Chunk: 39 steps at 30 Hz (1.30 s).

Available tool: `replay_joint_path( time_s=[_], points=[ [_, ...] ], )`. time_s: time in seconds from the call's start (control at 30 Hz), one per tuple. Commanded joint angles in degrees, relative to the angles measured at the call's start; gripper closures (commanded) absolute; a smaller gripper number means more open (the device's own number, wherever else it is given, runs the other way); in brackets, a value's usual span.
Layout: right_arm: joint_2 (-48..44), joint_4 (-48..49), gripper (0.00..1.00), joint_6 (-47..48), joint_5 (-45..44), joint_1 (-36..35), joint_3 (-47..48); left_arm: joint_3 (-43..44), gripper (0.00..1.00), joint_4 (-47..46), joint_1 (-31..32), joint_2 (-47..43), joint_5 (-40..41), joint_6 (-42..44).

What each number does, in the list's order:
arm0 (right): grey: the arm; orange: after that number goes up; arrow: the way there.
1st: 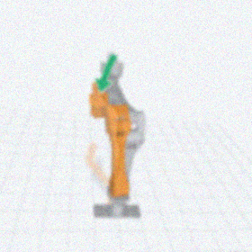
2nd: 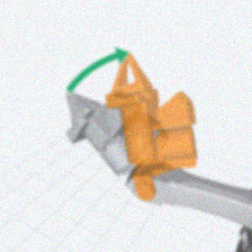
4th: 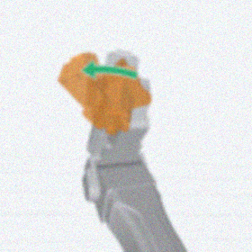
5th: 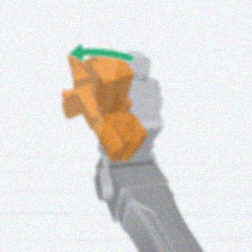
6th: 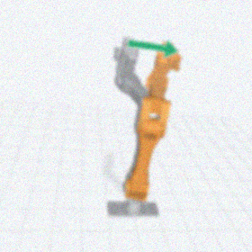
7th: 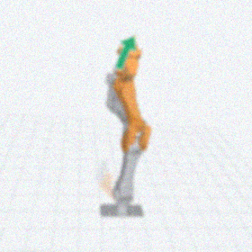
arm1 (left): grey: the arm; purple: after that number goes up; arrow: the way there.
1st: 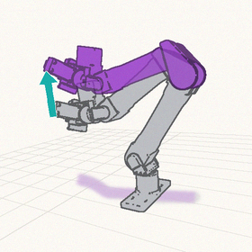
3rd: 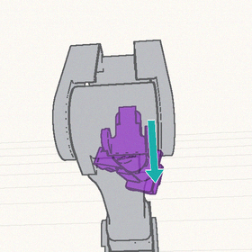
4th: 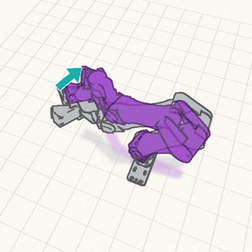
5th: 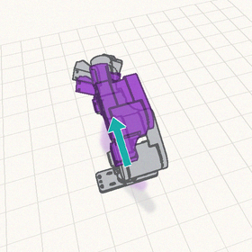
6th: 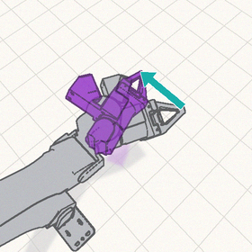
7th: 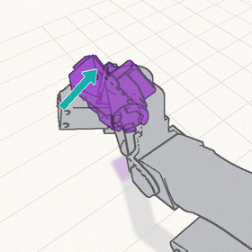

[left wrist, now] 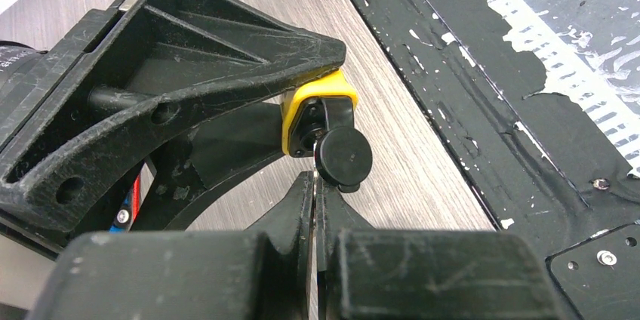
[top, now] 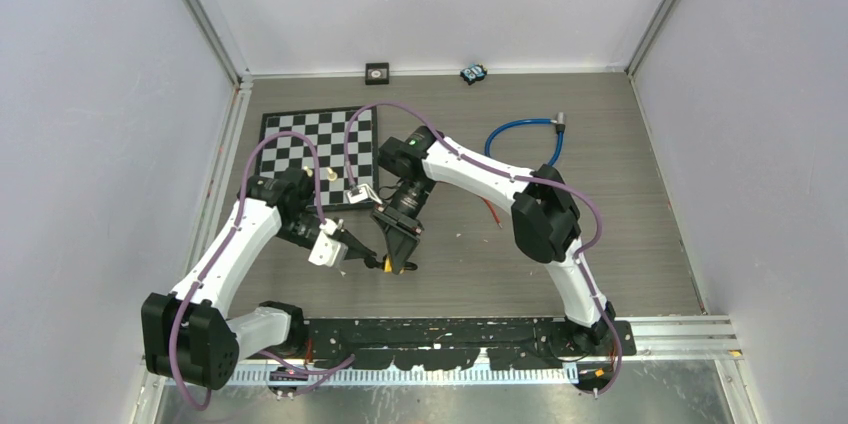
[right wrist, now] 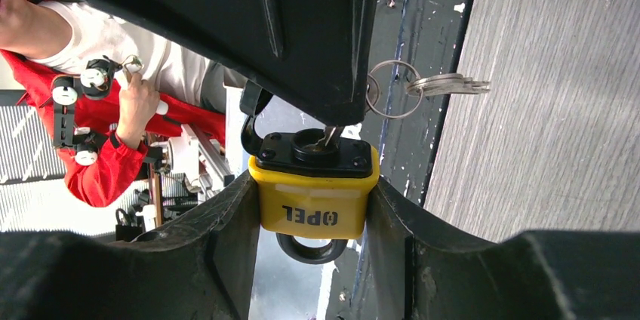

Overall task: Unlock with the key
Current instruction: Unlock the lock.

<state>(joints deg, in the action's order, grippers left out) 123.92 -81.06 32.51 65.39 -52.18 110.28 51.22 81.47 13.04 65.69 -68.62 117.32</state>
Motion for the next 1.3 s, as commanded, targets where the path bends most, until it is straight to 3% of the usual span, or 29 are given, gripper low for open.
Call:
replay_joint_path(
  time_s=[0.0,0.53,1.27],
  points=[
    [0.07,-0.52,1.0,-1.64,3.94,-0.64,3.05,1.52,1.0,-0.52,0.49,-0.52,-2.57,20.35],
    [-0.33,3.54,1.0,-7.25,1.97,-0.99,2.84,0.72,1.0,-4.18,1.82,-0.61,-0.6,15.51],
    [-0.13,7.29,1.0,-11.0,8.82,2.0,-0.13,-1.93,1.0,-7.06,1.8,-3.59,-3.24,15.93]
  ],
)
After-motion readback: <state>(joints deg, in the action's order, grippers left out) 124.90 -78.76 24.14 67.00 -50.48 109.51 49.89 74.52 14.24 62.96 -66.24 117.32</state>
